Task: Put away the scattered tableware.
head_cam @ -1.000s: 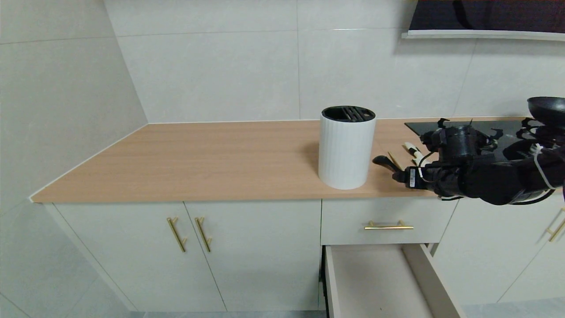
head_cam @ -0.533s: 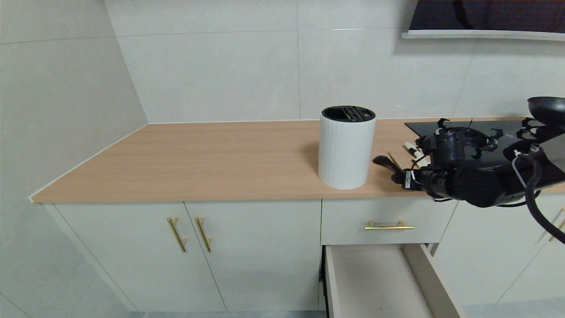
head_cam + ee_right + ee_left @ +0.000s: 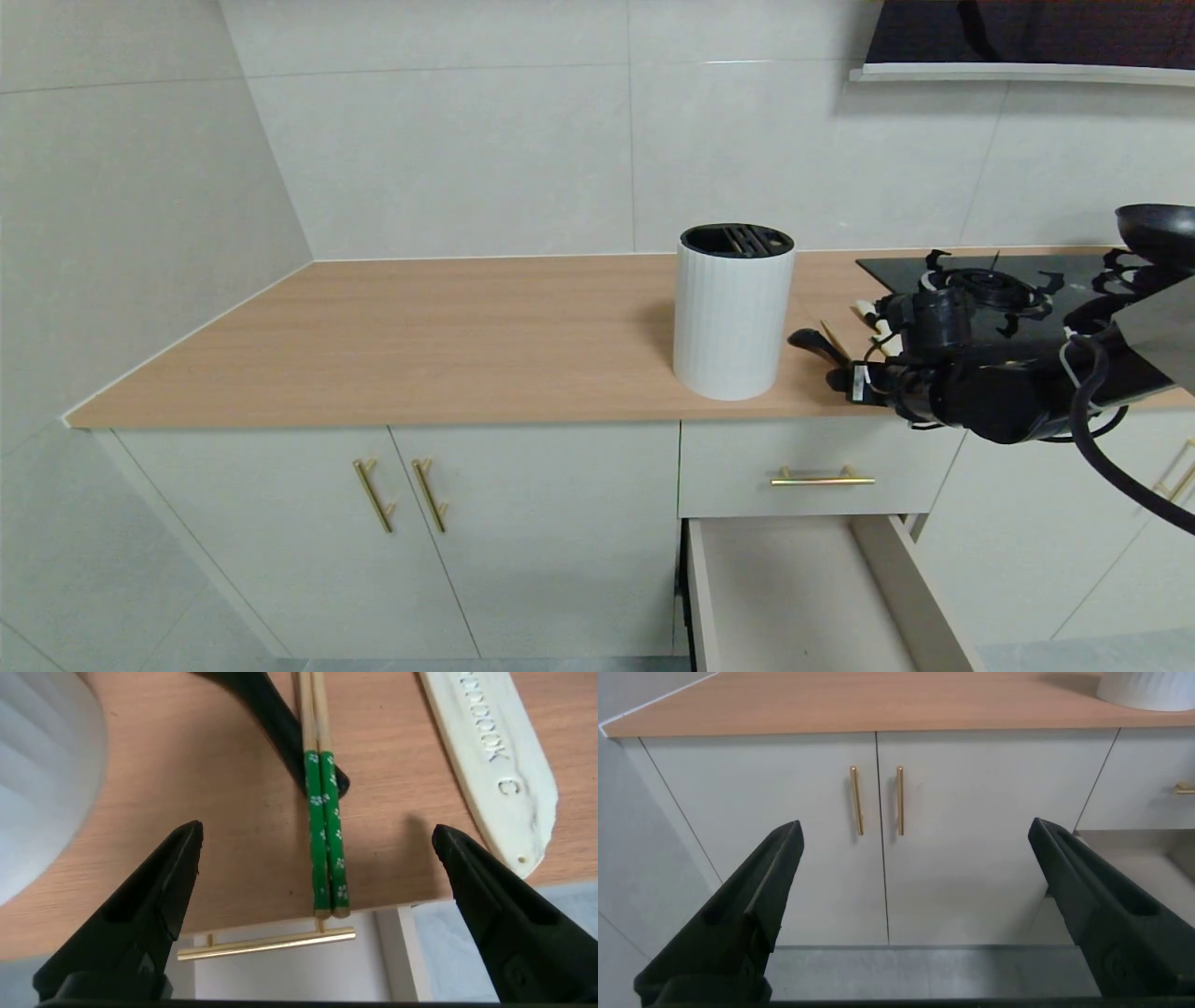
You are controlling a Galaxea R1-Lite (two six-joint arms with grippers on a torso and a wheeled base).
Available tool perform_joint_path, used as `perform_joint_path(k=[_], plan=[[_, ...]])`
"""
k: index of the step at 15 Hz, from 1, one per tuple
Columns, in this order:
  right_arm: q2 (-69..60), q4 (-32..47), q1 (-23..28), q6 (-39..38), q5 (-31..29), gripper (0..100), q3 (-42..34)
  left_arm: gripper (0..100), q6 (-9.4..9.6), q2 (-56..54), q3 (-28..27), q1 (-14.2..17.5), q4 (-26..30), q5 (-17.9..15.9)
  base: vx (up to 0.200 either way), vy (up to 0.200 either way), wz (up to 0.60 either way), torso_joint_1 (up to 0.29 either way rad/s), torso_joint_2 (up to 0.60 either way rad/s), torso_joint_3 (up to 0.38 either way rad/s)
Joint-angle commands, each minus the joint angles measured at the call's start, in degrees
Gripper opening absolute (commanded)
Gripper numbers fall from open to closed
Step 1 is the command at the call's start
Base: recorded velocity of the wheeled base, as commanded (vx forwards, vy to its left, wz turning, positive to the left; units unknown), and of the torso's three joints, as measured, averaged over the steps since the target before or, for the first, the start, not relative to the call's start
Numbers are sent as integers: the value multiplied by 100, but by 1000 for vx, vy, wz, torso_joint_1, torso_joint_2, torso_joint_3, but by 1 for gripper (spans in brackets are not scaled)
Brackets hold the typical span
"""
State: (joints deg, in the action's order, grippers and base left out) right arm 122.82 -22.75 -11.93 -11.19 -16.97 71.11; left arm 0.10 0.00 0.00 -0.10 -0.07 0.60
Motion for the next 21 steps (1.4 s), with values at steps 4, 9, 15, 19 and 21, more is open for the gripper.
perform_joint_path(k=[4, 9, 15, 19, 21], plan=[[23, -2, 33, 3, 1, 0, 0, 100, -1, 9, 0, 1, -1, 2, 0, 0, 0, 0, 0, 0], [5, -2, 42, -6, 1, 0, 0, 100, -1, 9, 0, 1, -1, 2, 0, 0, 0, 0, 0, 0], [-162, -2, 51, -6, -87, 0, -44, 100, -1, 9, 0, 1, -1, 2, 0, 0, 0, 0, 0, 0], [-1155, 60, 104, 20, -43, 0, -519, 100, -1, 9, 0, 1, -1, 2, 0, 0, 0, 0, 0, 0], [-1674, 148, 104, 179, 150, 0, -967, 100, -1, 9, 0, 1, -1, 2, 0, 0, 0, 0, 0, 0]])
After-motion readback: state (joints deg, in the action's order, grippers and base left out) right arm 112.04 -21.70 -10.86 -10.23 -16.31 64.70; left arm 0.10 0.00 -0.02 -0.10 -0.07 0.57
